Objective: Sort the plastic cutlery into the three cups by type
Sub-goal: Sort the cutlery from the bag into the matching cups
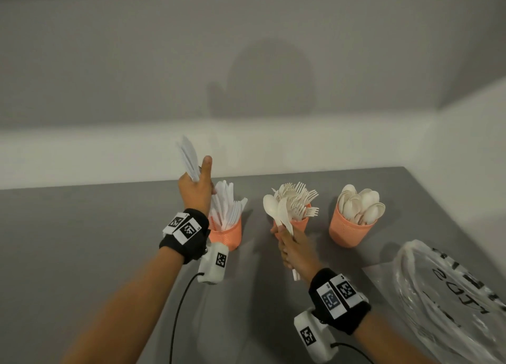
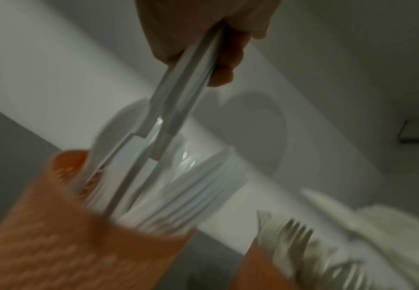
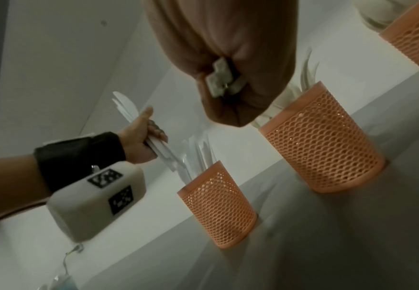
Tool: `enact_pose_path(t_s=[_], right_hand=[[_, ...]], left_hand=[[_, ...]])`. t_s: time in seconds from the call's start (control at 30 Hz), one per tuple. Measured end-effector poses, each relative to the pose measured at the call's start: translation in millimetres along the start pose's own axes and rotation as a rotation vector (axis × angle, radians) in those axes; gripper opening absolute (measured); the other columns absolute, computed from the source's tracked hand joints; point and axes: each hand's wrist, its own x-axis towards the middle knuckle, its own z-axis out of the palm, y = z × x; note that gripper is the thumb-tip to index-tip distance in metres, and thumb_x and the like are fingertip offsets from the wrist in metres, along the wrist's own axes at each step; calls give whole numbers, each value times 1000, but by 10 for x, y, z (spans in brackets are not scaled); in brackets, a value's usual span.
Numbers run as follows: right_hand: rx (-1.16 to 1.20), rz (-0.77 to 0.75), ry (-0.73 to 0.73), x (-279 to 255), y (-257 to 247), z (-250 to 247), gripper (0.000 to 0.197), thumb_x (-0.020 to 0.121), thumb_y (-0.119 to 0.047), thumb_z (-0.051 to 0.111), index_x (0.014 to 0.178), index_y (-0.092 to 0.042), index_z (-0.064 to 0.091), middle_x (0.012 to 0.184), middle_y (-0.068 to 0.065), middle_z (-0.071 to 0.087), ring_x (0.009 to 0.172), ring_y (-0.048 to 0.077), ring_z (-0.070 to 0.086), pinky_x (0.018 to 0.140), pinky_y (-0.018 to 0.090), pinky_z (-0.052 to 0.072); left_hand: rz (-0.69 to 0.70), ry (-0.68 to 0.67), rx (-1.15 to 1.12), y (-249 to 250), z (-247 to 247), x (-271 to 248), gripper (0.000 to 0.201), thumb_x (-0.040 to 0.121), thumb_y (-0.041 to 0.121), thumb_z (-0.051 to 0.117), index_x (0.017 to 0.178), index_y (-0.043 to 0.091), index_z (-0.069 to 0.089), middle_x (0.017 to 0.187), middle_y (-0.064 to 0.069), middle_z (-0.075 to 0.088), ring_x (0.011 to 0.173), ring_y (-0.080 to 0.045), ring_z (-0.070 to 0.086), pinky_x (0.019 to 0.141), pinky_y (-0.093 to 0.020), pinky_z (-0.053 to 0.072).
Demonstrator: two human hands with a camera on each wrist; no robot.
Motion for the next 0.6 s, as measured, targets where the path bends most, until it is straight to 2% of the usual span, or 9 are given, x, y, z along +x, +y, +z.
enact_pose_path(t_s=[0.1,0.17,0.2,0.23,0.3,0.4,0.47,0.53,0.6], right_hand=[[18,-4,38,12,18,2,25,101,-26,32,90,-14,51,54,-1,27,31,2,26,34,12,24],[28,-1,64,8,28,1,26,100,-26,34,84,-17,52,53,-2,27,30,2,26,33,12,23],[34,4,75,5,31,1,27,100,-28,35,82,-19,52,51,-3,28,30,2,26,33,12,22],[48,11,84,0,28,6,27,100,-30,36,80,-20,52,48,-6,29,30,2,25,33,13,22],[106,32,98,-2,12,17,30,99,-34,36,77,-20,52,40,-11,28,29,2,22,31,13,20],[188,88,96,4,-27,34,39,98,-41,30,75,-19,52,37,-10,26,29,2,19,32,12,17],[217,103,85,6,-37,43,44,98,-43,24,78,-18,53,36,-10,26,29,2,19,31,11,17],[230,93,85,-12,-40,49,46,99,-41,21,78,-17,54,35,-10,27,28,2,19,30,12,17],[229,82,92,-44,-54,57,45,100,-36,20,75,-17,52,37,-10,28,28,1,20,30,12,18]], left_hand=[[25,-91,126,-310,-9,-82,32,83,30,66,66,5,56,54,-9,55,42,-3,53,52,-17,48],[34,-102,178,-468,-18,-129,19,80,23,70,76,12,55,70,-15,62,60,-17,62,62,-31,52],[47,-106,206,-521,-18,-140,19,79,20,70,76,18,52,78,-16,62,69,-25,62,67,-35,51],[73,-124,253,-545,-18,-149,19,80,17,69,79,21,51,83,-13,61,75,-27,59,71,-35,48],[164,-172,343,-542,-13,-156,20,81,12,67,95,18,53,88,-6,58,80,-22,55,75,-31,45],[245,-233,383,-501,-36,-130,43,79,11,69,118,13,51,90,-4,56,82,-18,53,77,-26,41],[324,-289,460,-484,-68,-104,40,81,15,69,117,10,55,95,-7,57,84,-19,53,77,-27,41],[524,-309,660,-491,-112,-72,26,84,26,61,100,6,66,96,-14,62,85,-29,57,76,-33,43],[668,-296,882,-547,-147,-32,37,88,33,45,87,7,70,95,-17,66,87,-36,60,78,-42,44]])
